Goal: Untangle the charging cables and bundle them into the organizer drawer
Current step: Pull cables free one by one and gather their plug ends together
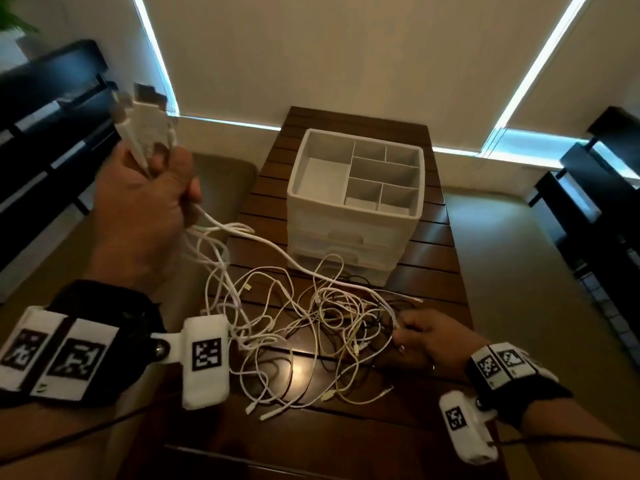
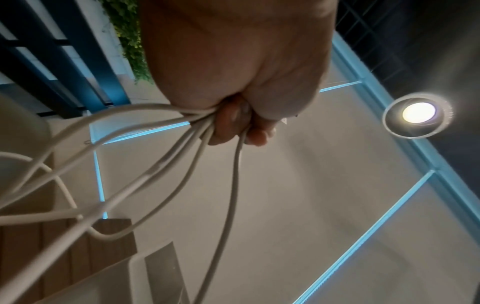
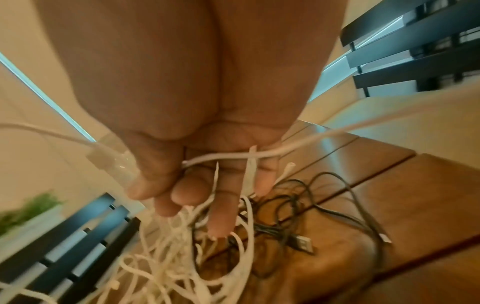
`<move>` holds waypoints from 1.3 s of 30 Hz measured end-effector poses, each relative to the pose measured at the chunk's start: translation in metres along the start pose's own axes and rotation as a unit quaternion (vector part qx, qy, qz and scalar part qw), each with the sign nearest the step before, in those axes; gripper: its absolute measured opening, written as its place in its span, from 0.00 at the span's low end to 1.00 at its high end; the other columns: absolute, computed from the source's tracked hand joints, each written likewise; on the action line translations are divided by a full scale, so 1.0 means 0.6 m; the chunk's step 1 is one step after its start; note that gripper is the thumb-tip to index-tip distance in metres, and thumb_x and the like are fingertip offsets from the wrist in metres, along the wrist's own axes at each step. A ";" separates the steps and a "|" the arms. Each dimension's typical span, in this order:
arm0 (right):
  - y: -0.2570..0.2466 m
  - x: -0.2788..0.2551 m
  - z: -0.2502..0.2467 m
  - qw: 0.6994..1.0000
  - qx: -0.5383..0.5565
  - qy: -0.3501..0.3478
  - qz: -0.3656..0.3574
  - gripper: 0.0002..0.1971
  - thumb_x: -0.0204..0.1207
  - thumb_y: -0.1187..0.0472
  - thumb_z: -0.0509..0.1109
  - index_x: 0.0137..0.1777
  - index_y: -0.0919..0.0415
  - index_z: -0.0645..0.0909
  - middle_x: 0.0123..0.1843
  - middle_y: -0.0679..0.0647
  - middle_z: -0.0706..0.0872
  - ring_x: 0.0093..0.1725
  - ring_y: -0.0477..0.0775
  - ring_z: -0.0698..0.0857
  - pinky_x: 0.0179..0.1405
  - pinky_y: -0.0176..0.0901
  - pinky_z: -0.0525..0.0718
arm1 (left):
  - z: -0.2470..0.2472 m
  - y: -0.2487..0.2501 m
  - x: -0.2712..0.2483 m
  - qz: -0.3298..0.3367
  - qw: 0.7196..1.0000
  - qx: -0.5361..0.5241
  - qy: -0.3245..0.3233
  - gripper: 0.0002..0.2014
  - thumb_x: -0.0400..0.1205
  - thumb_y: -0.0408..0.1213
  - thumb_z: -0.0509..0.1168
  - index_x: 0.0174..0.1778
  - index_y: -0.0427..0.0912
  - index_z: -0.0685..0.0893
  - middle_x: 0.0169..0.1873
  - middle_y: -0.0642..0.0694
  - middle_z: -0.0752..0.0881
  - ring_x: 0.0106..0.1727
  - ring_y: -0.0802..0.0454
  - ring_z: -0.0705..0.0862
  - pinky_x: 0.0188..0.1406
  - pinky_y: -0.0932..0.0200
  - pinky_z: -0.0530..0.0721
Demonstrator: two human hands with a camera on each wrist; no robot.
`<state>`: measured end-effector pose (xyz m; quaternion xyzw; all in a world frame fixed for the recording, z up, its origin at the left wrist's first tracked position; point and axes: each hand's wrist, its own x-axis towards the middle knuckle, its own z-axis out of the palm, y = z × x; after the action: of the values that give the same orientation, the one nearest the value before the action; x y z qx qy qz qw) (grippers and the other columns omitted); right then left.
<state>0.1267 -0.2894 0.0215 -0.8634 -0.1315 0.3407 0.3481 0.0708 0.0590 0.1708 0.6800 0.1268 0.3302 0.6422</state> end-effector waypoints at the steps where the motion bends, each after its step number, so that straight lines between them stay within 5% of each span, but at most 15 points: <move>1: 0.012 0.000 0.003 1.000 -0.022 0.001 0.011 0.06 0.80 0.58 0.68 0.42 0.58 0.83 0.39 0.56 0.87 0.36 0.44 0.83 0.42 0.43 0.82 | -0.002 0.005 0.005 0.011 1.000 -0.005 0.011 0.13 0.87 0.40 0.62 0.37 0.50 0.70 0.23 0.55 0.78 0.23 0.64 0.78 0.23 0.70 0.78; 3: 0.034 -0.003 0.010 0.998 -0.050 0.022 0.030 0.08 0.82 0.59 0.66 0.41 0.57 0.82 0.35 0.50 0.84 0.33 0.39 0.81 0.35 0.32 0.78 | -0.012 0.017 0.015 0.012 0.999 -0.030 0.021 0.15 0.81 0.53 0.67 0.37 0.51 0.70 0.22 0.56 0.79 0.23 0.63 0.77 0.24 0.68 0.77; 6: 0.060 -0.003 0.018 0.993 -0.009 0.076 0.095 0.15 0.86 0.55 0.60 0.39 0.59 0.80 0.29 0.49 0.83 0.24 0.40 0.81 0.27 0.32 0.77 | -0.025 0.021 0.025 0.018 0.999 -0.027 0.015 0.24 0.69 0.68 0.70 0.37 0.52 0.72 0.23 0.56 0.79 0.23 0.62 0.76 0.24 0.67 0.77; 11: 0.007 0.004 0.034 0.951 0.278 0.075 0.114 0.20 0.87 0.53 0.57 0.40 0.67 0.77 0.26 0.61 0.84 0.21 0.56 0.82 0.21 0.41 0.78 | 0.021 0.017 -0.016 0.091 0.993 0.072 -0.038 0.10 0.87 0.43 0.61 0.40 0.50 0.75 0.22 0.57 0.79 0.23 0.63 0.76 0.20 0.69 0.74; 13: -0.031 0.006 0.036 0.921 0.374 0.065 0.086 0.19 0.87 0.54 0.57 0.40 0.67 0.77 0.27 0.62 0.83 0.21 0.55 0.82 0.20 0.40 0.79 | 0.034 0.007 -0.032 0.091 0.991 0.081 -0.062 0.13 0.88 0.41 0.61 0.37 0.57 0.75 0.23 0.57 0.79 0.25 0.63 0.75 0.22 0.66 0.74; 18: -0.078 0.002 0.036 0.878 0.472 0.028 0.072 0.18 0.86 0.55 0.57 0.42 0.68 0.77 0.30 0.64 0.83 0.22 0.55 0.83 0.20 0.41 0.81 | 0.043 -0.014 -0.048 0.032 0.991 0.080 -0.103 0.14 0.87 0.38 0.60 0.35 0.54 0.71 0.27 0.51 0.75 0.27 0.59 0.74 0.23 0.69 0.74; 19: -0.081 -0.001 0.036 0.902 0.423 -0.005 0.087 0.18 0.85 0.53 0.58 0.44 0.69 0.78 0.31 0.63 0.84 0.24 0.56 0.84 0.22 0.41 0.81 | 0.044 -0.015 -0.052 0.012 0.991 0.072 -0.112 0.15 0.87 0.37 0.60 0.35 0.55 0.71 0.26 0.52 0.75 0.26 0.59 0.74 0.22 0.69 0.75; 21: -0.080 -0.006 0.040 0.981 0.136 -0.069 0.121 0.20 0.81 0.45 0.64 0.48 0.66 0.81 0.35 0.56 0.86 0.30 0.52 0.85 0.28 0.40 0.82 | 0.043 -0.017 -0.057 -0.055 0.988 0.042 -0.139 0.13 0.87 0.37 0.60 0.35 0.53 0.73 0.23 0.54 0.75 0.25 0.60 0.73 0.21 0.68 0.75; 23: -0.081 -0.001 0.044 0.990 -0.124 -0.014 0.070 0.18 0.74 0.40 0.70 0.49 0.57 0.83 0.41 0.48 0.86 0.39 0.47 0.85 0.36 0.38 0.81 | 0.043 -0.019 -0.063 -0.133 0.975 -0.002 -0.179 0.11 0.86 0.37 0.61 0.37 0.49 0.74 0.21 0.55 0.74 0.22 0.60 0.71 0.19 0.68 0.73; 24: -0.093 -0.002 0.044 0.989 -0.136 0.059 0.023 0.17 0.72 0.40 0.73 0.50 0.52 0.82 0.44 0.44 0.86 0.43 0.44 0.85 0.41 0.37 0.81 | 0.042 -0.020 -0.065 -0.161 0.966 -0.025 -0.199 0.12 0.86 0.36 0.61 0.36 0.48 0.72 0.21 0.54 0.73 0.21 0.60 0.70 0.17 0.69 0.71; 27: -0.155 -0.020 0.041 0.976 0.053 0.175 -0.117 0.20 0.70 0.46 0.76 0.61 0.45 0.79 0.55 0.39 0.83 0.53 0.37 0.83 0.50 0.33 0.83 | 0.047 -0.023 -0.072 -0.196 0.945 -0.074 -0.253 0.12 0.82 0.37 0.63 0.35 0.48 0.70 0.20 0.51 0.72 0.20 0.59 0.68 0.15 0.69 0.68; 32: -0.270 -0.049 0.044 0.937 0.153 0.131 -0.286 0.24 0.69 0.43 0.71 0.63 0.51 0.80 0.50 0.45 0.88 0.46 0.45 0.87 0.45 0.42 0.89 | 0.063 -0.030 -0.089 -0.201 0.914 -0.083 -0.343 0.08 0.79 0.43 0.68 0.38 0.44 0.79 0.22 0.47 0.76 0.23 0.53 0.73 0.23 0.62 0.71; 34: -0.288 -0.040 0.043 0.917 0.270 0.111 -0.273 0.16 0.78 0.52 0.67 0.58 0.63 0.81 0.40 0.47 0.88 0.36 0.44 0.86 0.35 0.38 0.86 | 0.069 -0.029 -0.095 -0.211 0.904 -0.098 -0.358 0.08 0.79 0.42 0.66 0.33 0.49 0.84 0.22 0.47 0.75 0.22 0.55 0.72 0.20 0.64 0.72; 36: -0.297 -0.031 0.040 0.882 0.406 0.070 -0.227 0.11 0.82 0.60 0.64 0.54 0.69 0.81 0.41 0.57 0.89 0.33 0.52 0.86 0.35 0.45 0.86 | 0.071 -0.034 -0.099 -0.230 0.893 -0.110 -0.371 0.09 0.79 0.40 0.65 0.33 0.49 0.83 0.22 0.46 0.74 0.20 0.55 0.71 0.18 0.65 0.71; 39: -0.294 -0.020 0.032 0.884 0.409 0.081 -0.213 0.06 0.80 0.66 0.67 0.49 0.71 0.80 0.46 0.70 0.88 0.35 0.60 0.87 0.37 0.50 0.89 | 0.070 -0.040 -0.102 -0.251 0.884 -0.107 -0.381 0.05 0.78 0.39 0.71 0.43 0.43 0.82 0.23 0.44 0.75 0.21 0.54 0.72 0.19 0.65 0.71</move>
<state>0.1068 -0.1577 0.1391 -0.6202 -0.1326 0.2111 0.7438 0.0565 -0.0074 0.1317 0.6261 0.0033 -0.1148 0.7712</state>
